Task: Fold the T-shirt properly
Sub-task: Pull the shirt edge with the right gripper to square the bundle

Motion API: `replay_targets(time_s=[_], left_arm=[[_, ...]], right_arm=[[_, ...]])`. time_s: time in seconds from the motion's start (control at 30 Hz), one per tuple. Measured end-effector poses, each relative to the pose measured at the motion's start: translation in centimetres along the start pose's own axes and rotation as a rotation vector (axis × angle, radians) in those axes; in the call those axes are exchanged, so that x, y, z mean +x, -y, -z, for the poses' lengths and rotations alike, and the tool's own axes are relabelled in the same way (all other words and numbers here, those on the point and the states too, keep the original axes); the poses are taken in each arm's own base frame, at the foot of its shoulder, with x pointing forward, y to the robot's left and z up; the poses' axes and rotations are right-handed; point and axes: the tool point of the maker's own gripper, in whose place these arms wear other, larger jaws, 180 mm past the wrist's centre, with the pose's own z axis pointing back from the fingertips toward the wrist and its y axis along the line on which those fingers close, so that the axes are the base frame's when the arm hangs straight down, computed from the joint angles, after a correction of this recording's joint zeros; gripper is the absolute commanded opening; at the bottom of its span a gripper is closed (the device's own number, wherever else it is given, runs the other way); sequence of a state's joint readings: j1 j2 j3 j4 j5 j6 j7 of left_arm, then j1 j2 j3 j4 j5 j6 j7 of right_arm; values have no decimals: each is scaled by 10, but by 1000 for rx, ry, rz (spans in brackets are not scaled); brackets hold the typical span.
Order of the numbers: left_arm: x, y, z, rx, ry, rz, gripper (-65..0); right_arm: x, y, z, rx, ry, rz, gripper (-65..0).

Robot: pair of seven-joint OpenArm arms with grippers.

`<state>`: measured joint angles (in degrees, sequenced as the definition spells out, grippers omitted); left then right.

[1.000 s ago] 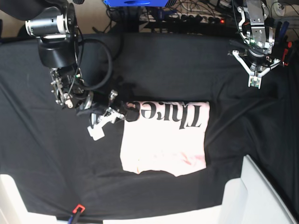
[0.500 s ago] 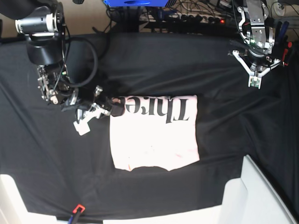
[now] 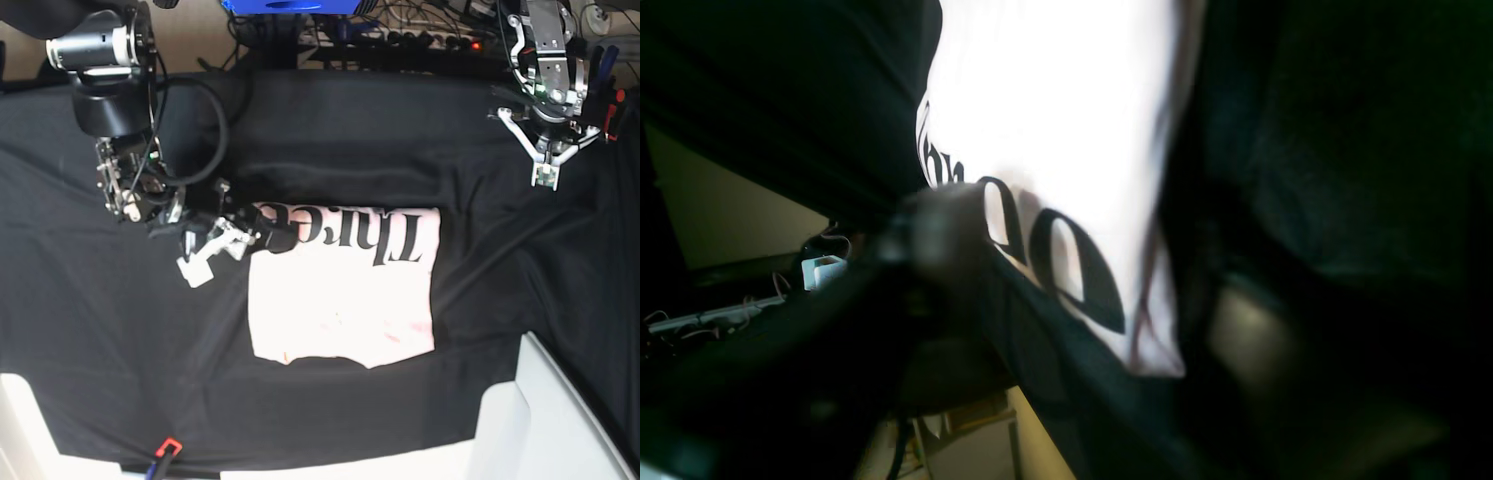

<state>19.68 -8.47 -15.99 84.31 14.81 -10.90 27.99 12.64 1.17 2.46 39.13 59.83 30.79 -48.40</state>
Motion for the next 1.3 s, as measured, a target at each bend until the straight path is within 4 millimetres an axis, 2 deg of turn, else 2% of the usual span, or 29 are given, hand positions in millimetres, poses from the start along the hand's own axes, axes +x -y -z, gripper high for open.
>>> replay_targets(time_s=[0.17, 0.37, 0.47, 0.67, 0.83, 0.97, 1.1, 1.3], left_arm=[[0, -1, 0, 1, 0, 2, -647], [7, -4, 2, 8, 10, -6, -647], [14, -5, 4, 12, 28, -11, -647], [11, -4, 3, 10, 20, -9, -647], [16, -5, 4, 13, 30, -14, -647], [16, -5, 4, 13, 29, -13, -647], [16, -6, 4, 14, 29, -12, -647], [16, -6, 4, 15, 28, -12, -647]], right_arm=[[2, 11, -17, 39, 99, 80, -177], [-9, 14, -19, 41, 77, 87, -177], [-7, 20, -18, -6, 87, 183, -178], [-13, 32, -27, -107, 112, 291, -180], [-17, 31, -33, -173, 124, 369, -178], [-23, 21, -26, -224, 75, 300, -181], [-25, 22, -19, -250, 92, 324, -180], [-26, 12, -3, -268, 91, 238, -177]])
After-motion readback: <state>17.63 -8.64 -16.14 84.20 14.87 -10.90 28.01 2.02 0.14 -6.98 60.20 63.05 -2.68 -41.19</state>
